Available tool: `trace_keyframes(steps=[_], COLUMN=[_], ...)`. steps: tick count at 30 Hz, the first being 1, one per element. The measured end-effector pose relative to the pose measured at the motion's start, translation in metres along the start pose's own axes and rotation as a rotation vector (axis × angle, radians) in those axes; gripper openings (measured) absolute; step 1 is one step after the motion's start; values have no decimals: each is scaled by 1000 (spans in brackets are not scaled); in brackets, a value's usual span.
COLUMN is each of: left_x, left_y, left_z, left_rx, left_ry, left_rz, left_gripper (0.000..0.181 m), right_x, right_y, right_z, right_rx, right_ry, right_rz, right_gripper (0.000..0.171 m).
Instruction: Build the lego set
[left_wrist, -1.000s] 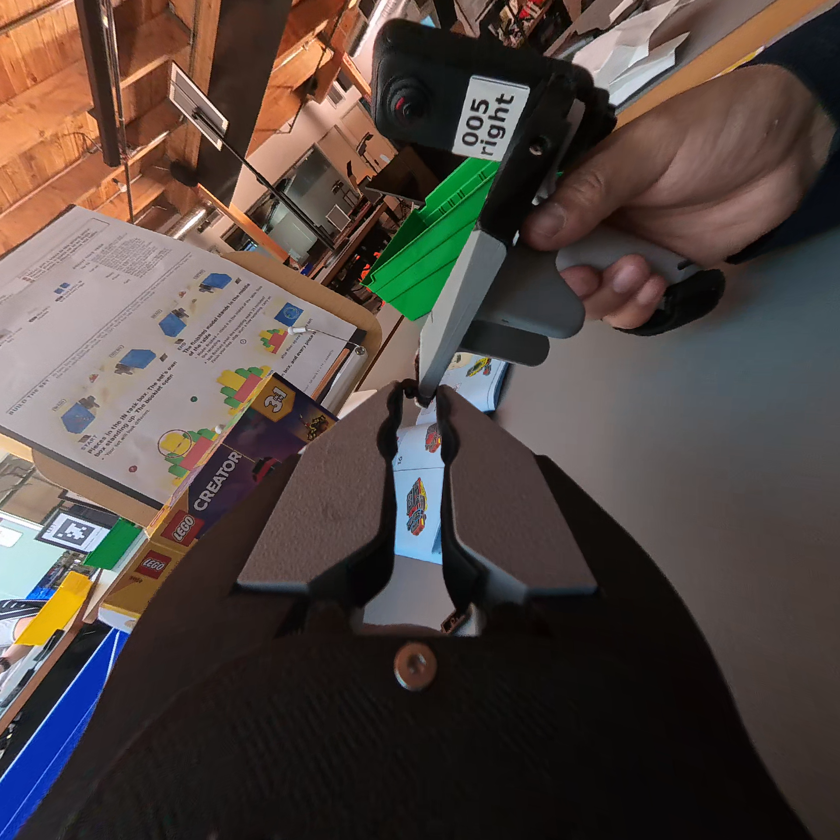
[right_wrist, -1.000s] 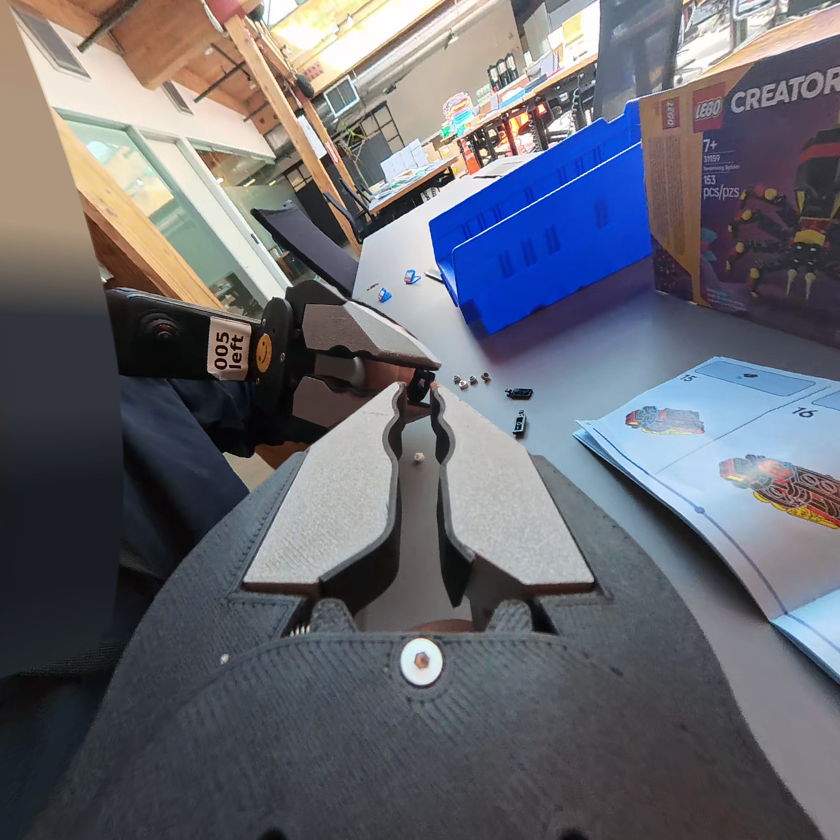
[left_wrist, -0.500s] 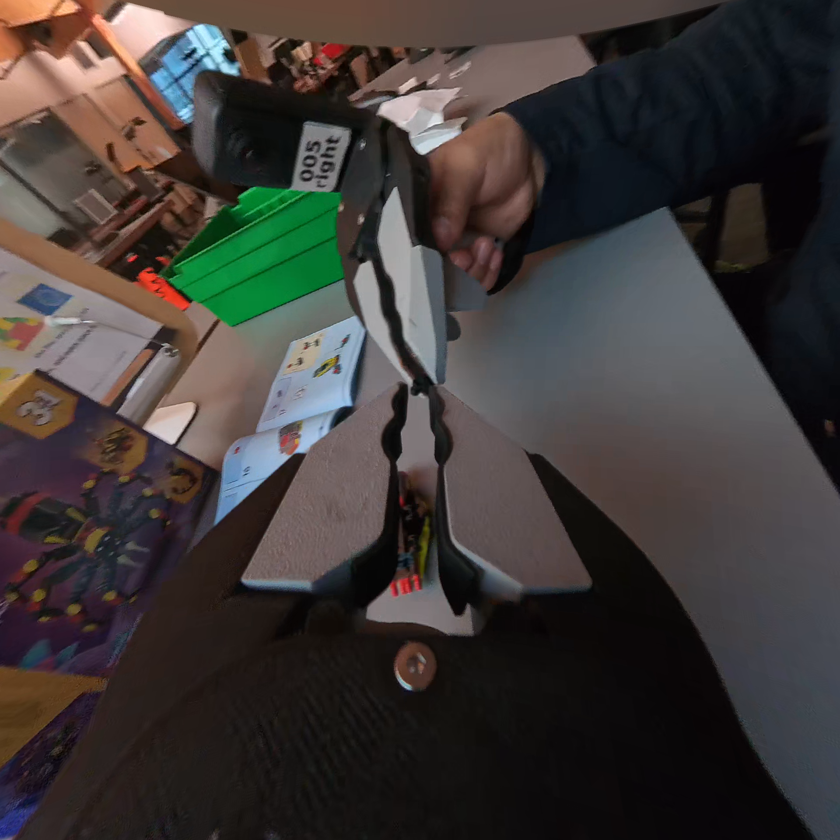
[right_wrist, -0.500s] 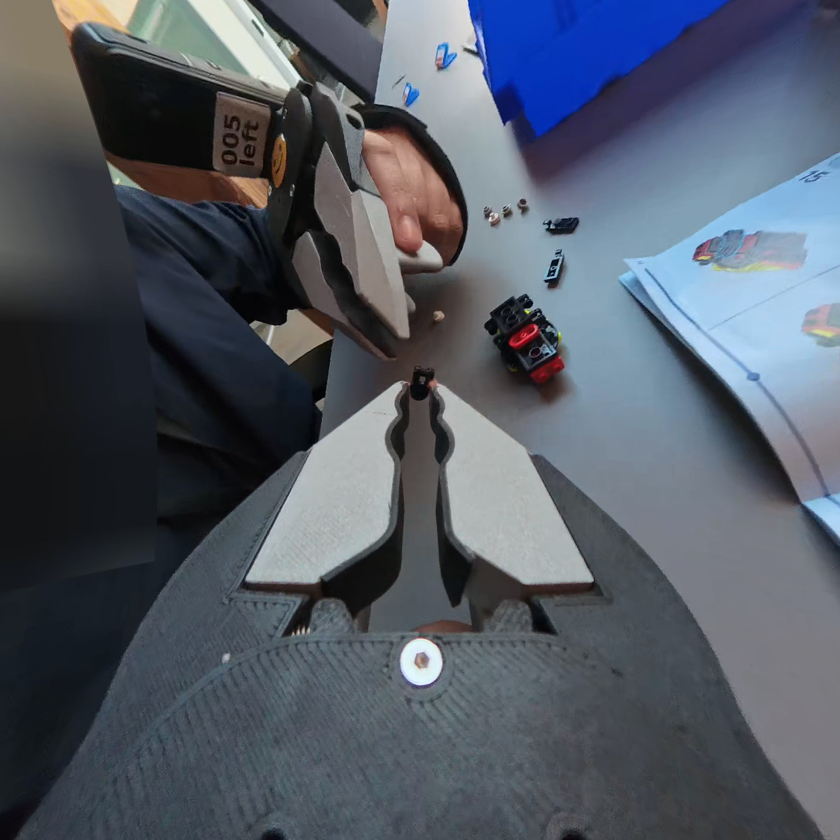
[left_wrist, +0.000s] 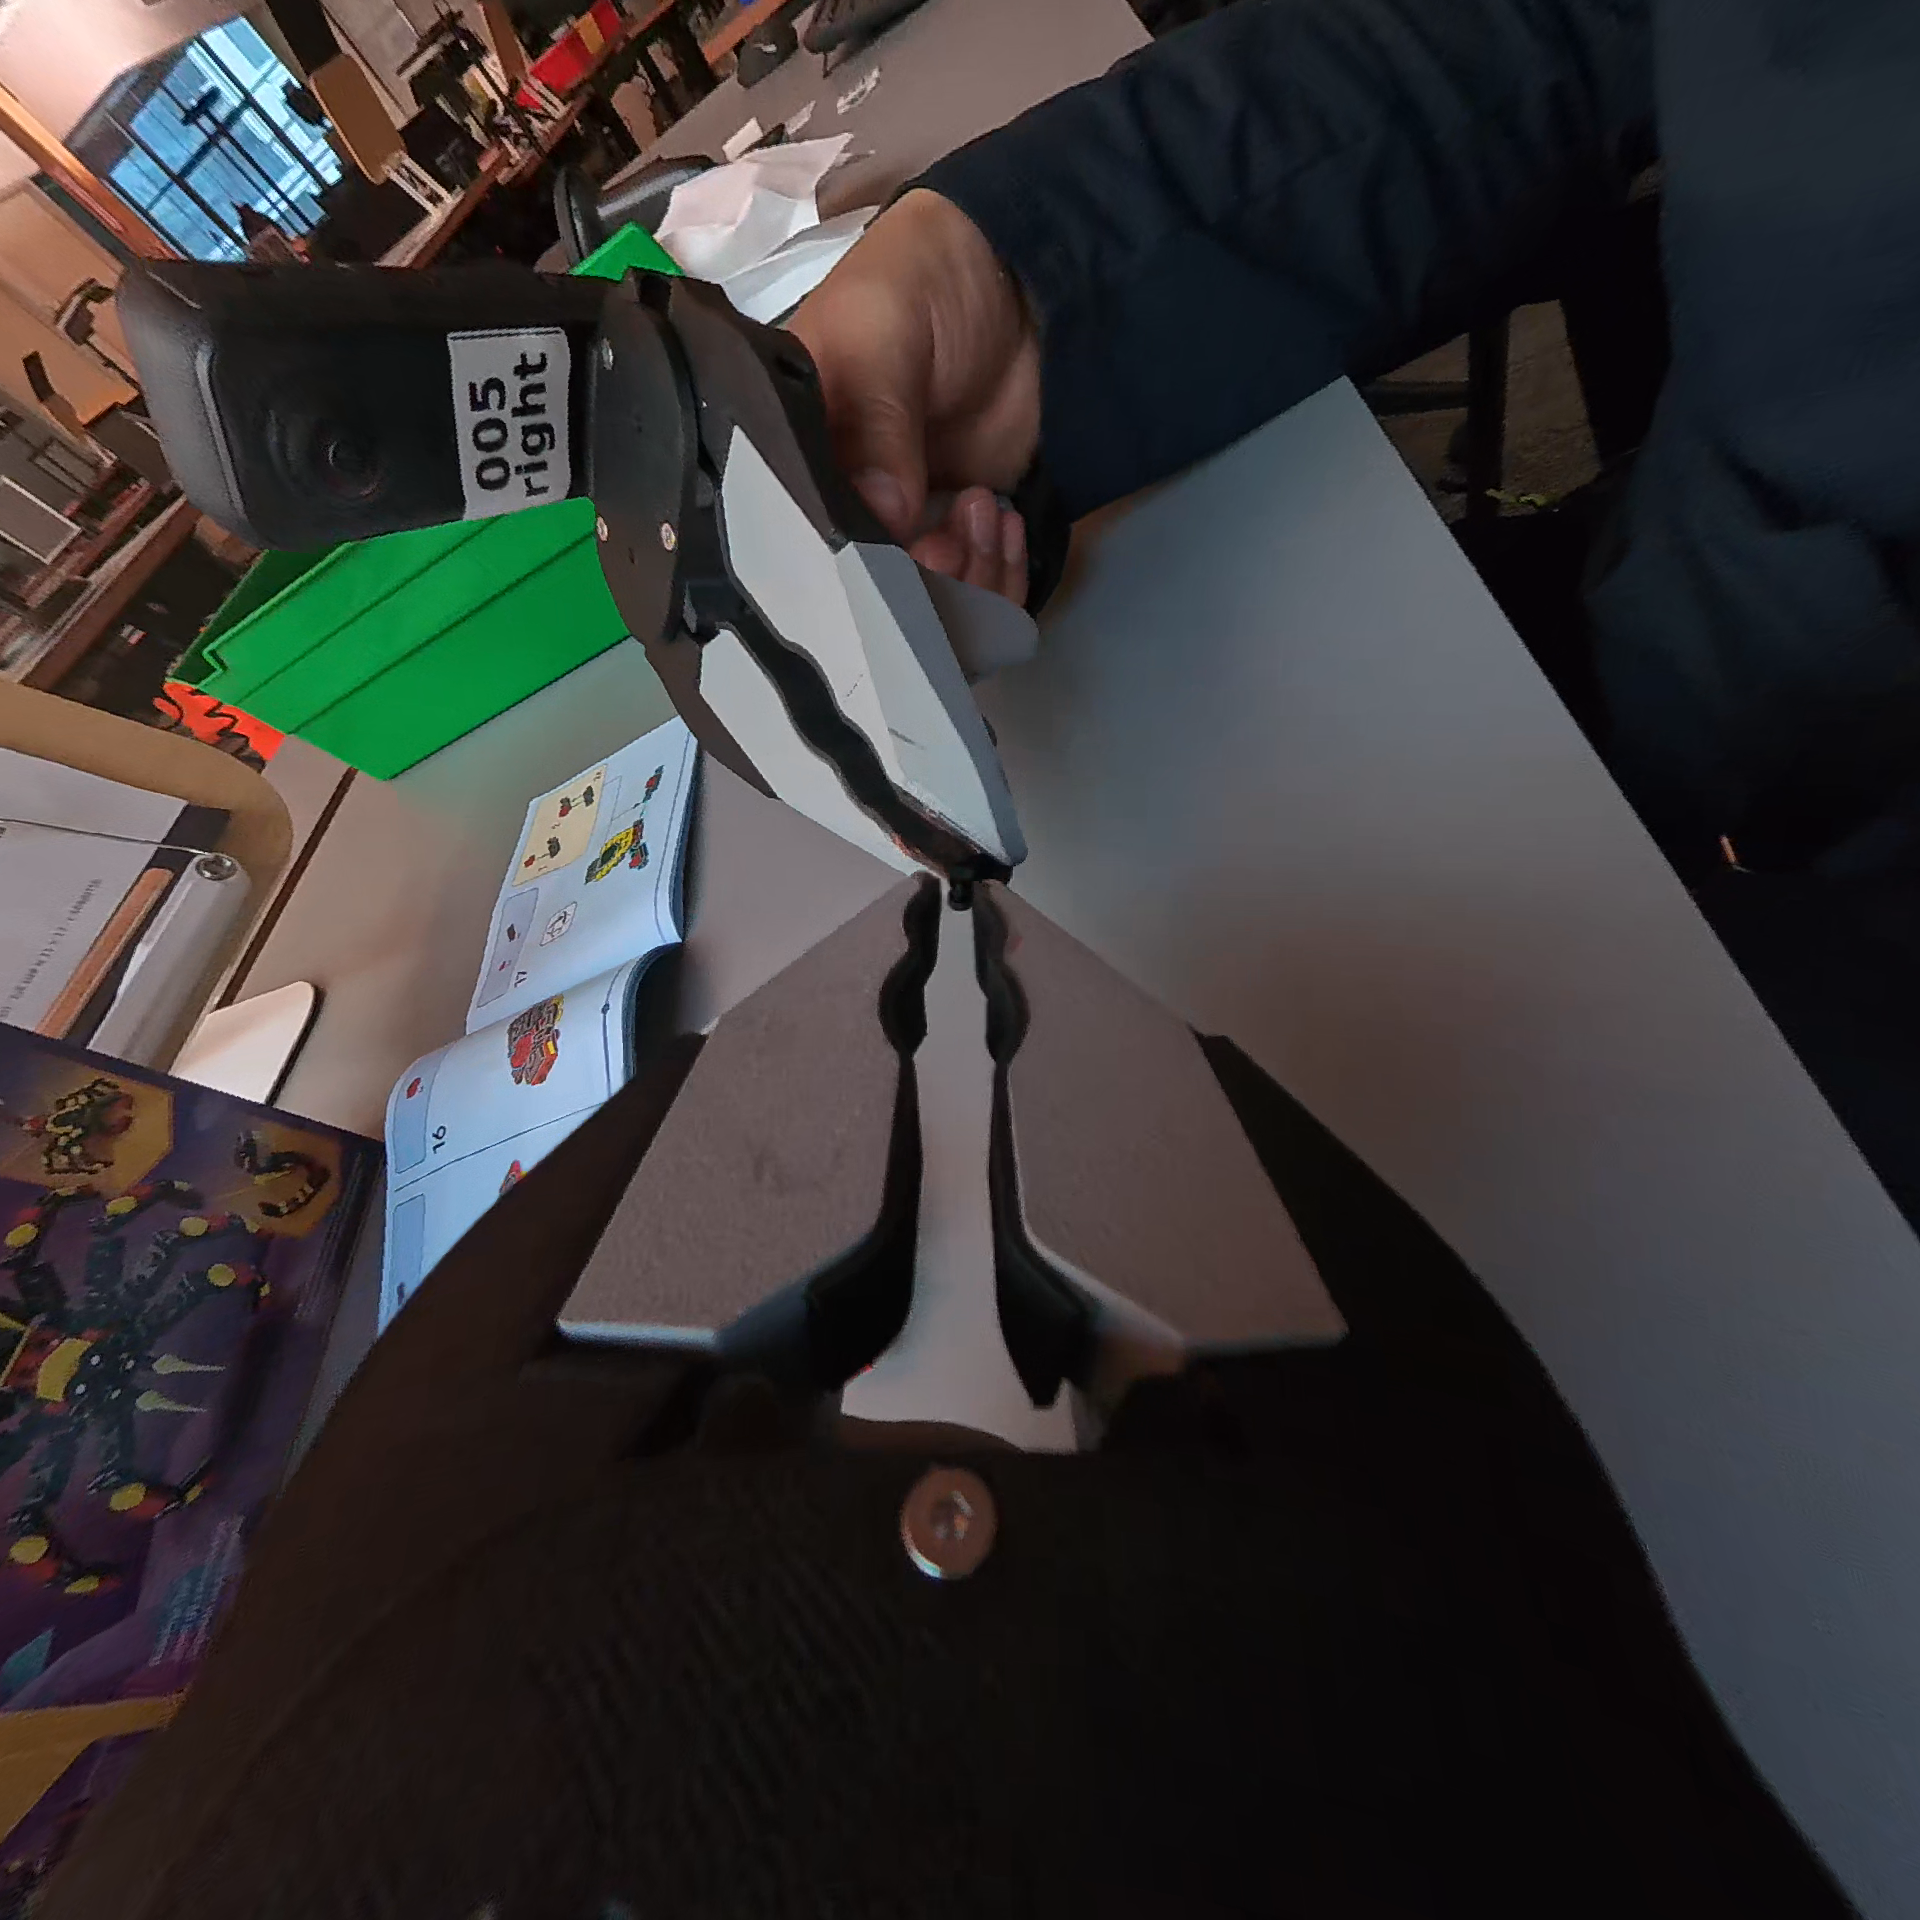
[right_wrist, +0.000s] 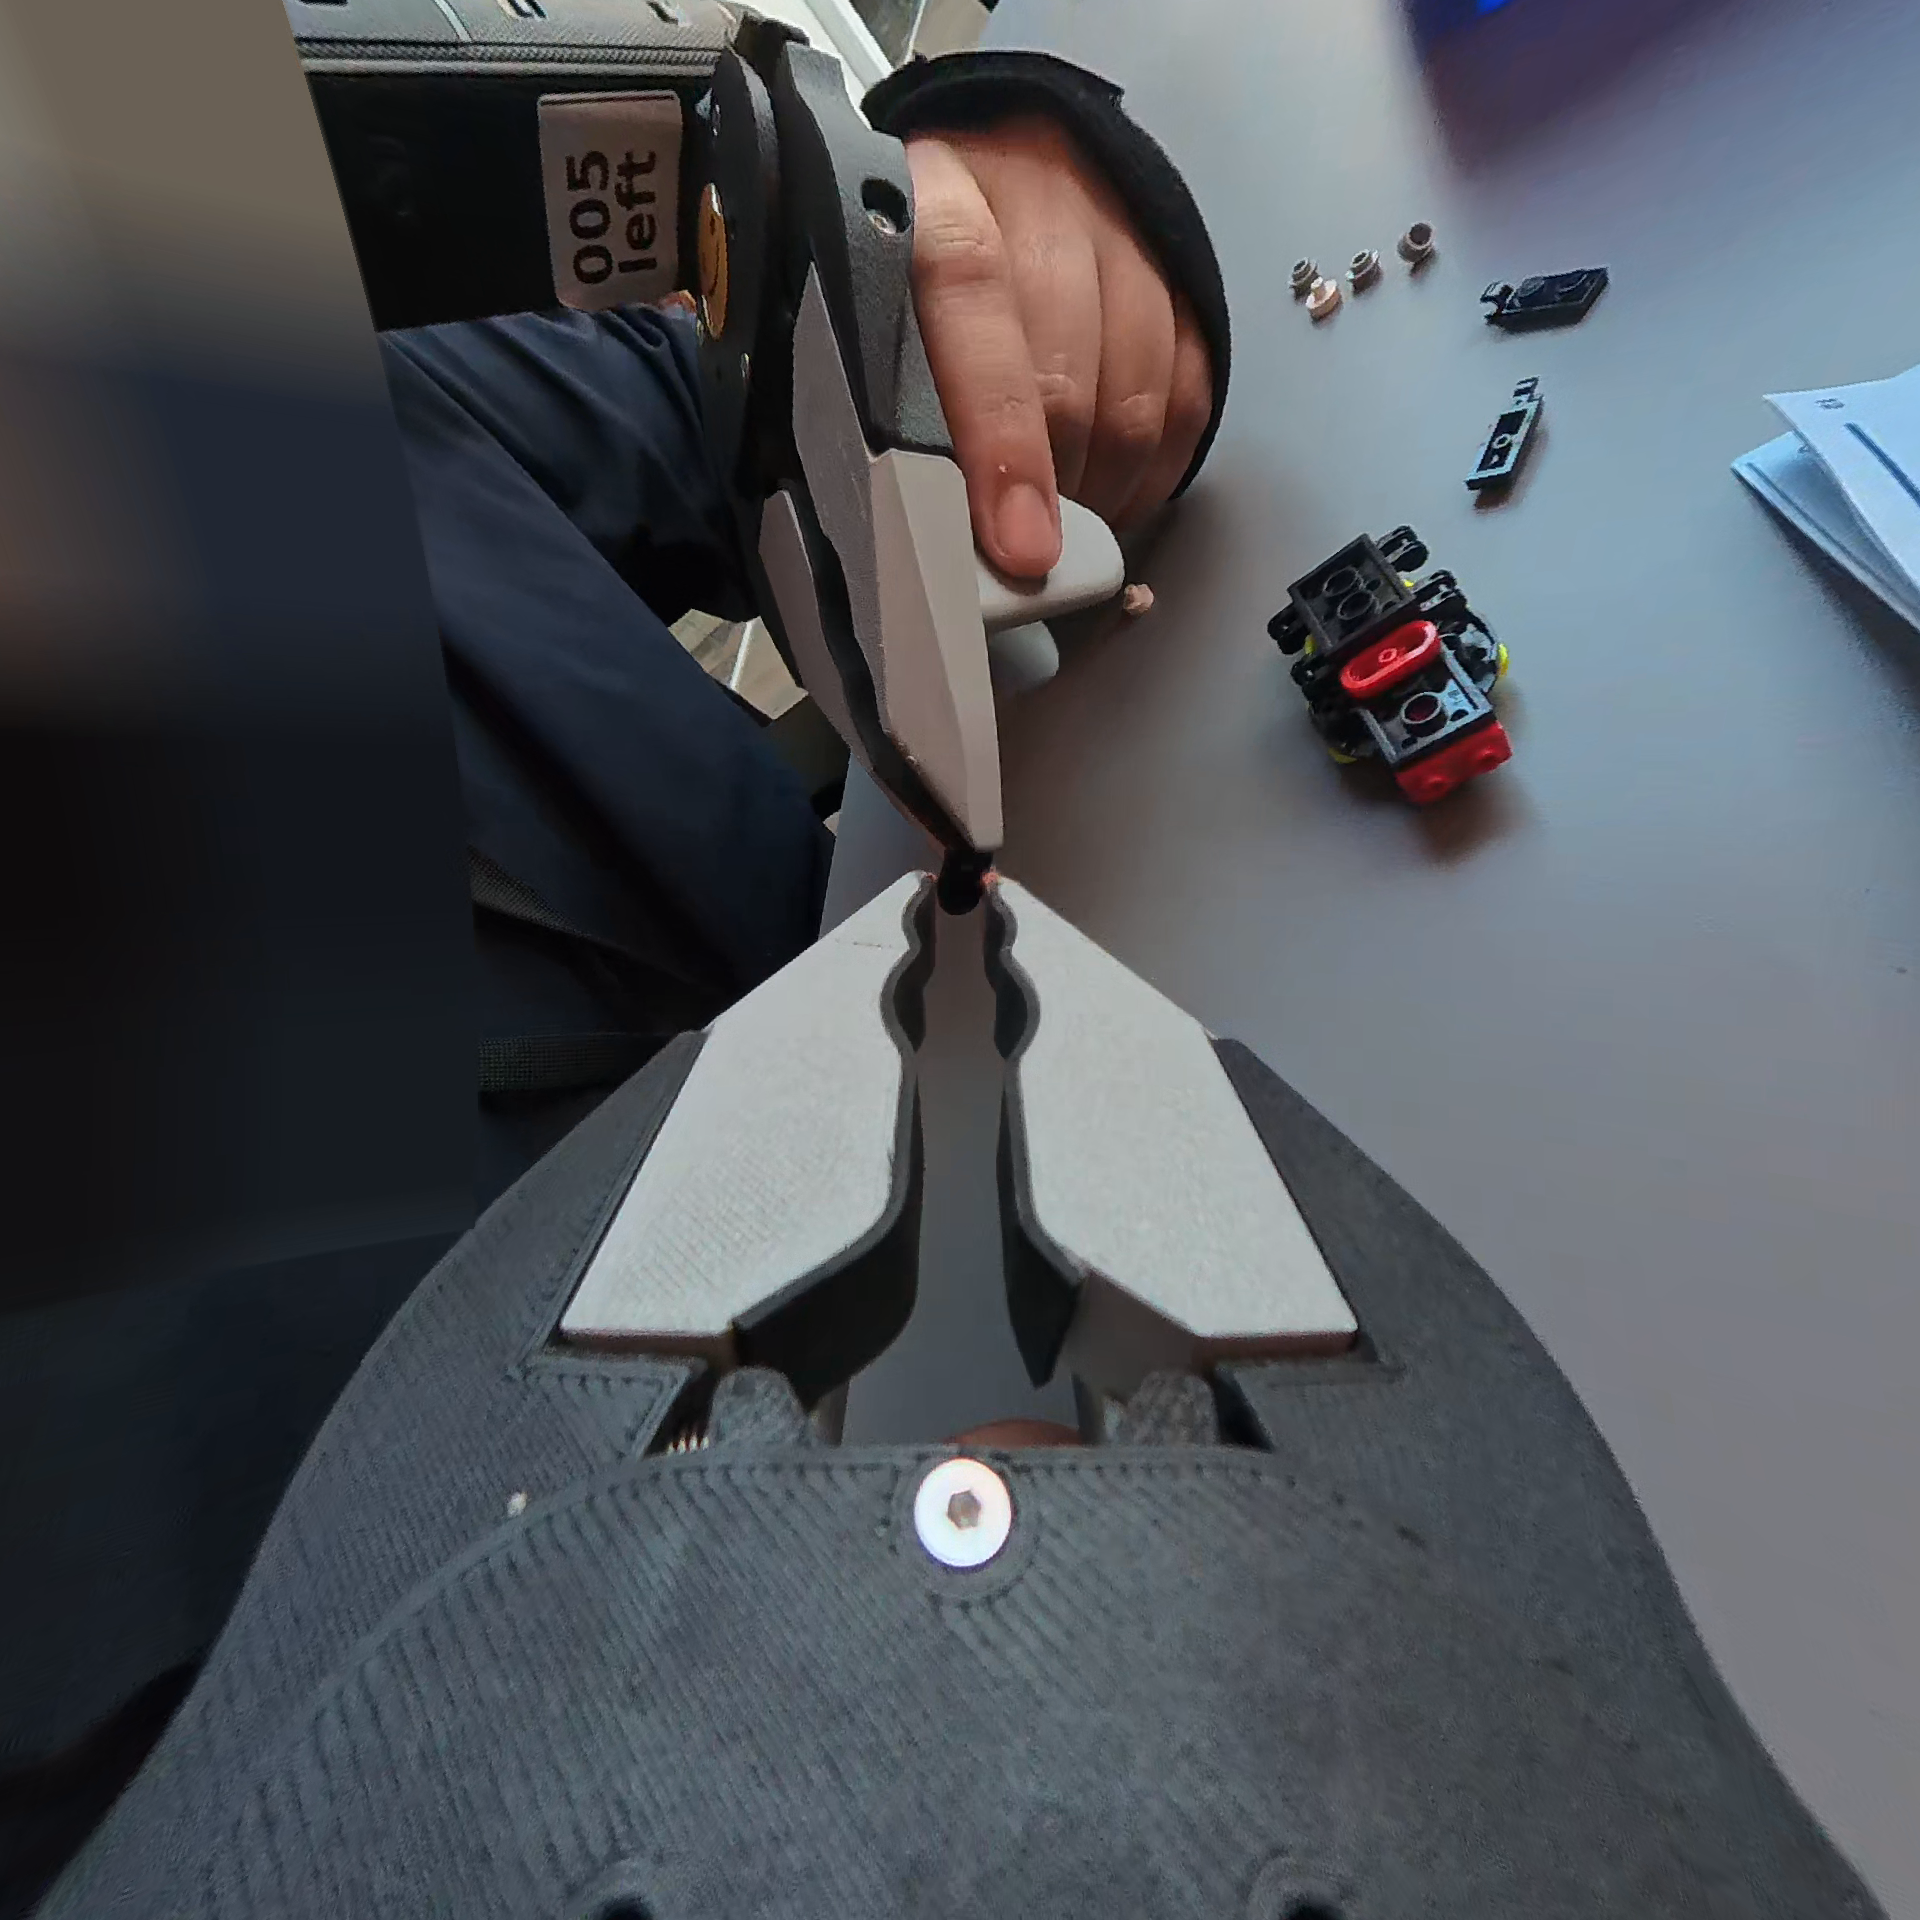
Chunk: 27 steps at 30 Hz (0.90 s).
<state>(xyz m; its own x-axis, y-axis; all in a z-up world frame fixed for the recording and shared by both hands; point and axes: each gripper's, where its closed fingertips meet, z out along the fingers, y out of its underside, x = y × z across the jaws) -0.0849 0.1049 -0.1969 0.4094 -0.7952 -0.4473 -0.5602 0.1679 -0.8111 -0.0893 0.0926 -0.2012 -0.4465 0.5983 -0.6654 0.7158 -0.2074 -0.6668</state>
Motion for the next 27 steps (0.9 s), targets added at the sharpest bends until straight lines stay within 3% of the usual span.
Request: trace_keyframes(steps=[11, 18, 27], left_x=[-11, -39, -44], left_y=[-8, -19, -26], left_z=[-5, -20, -22], left_rx=[51, 194, 250], left_ry=[-24, -56, -50], left_rz=[-31, -260, -329], left_gripper=[2, 2, 1], right_x=[-6, -14, -16], right_y=[-12, -46, -54], right_z=[-7, -27, -29], right_rx=[62, 205, 225], right_ry=[0, 222, 401], right_rz=[-67, -415, -633], right_gripper=[6, 10, 2])
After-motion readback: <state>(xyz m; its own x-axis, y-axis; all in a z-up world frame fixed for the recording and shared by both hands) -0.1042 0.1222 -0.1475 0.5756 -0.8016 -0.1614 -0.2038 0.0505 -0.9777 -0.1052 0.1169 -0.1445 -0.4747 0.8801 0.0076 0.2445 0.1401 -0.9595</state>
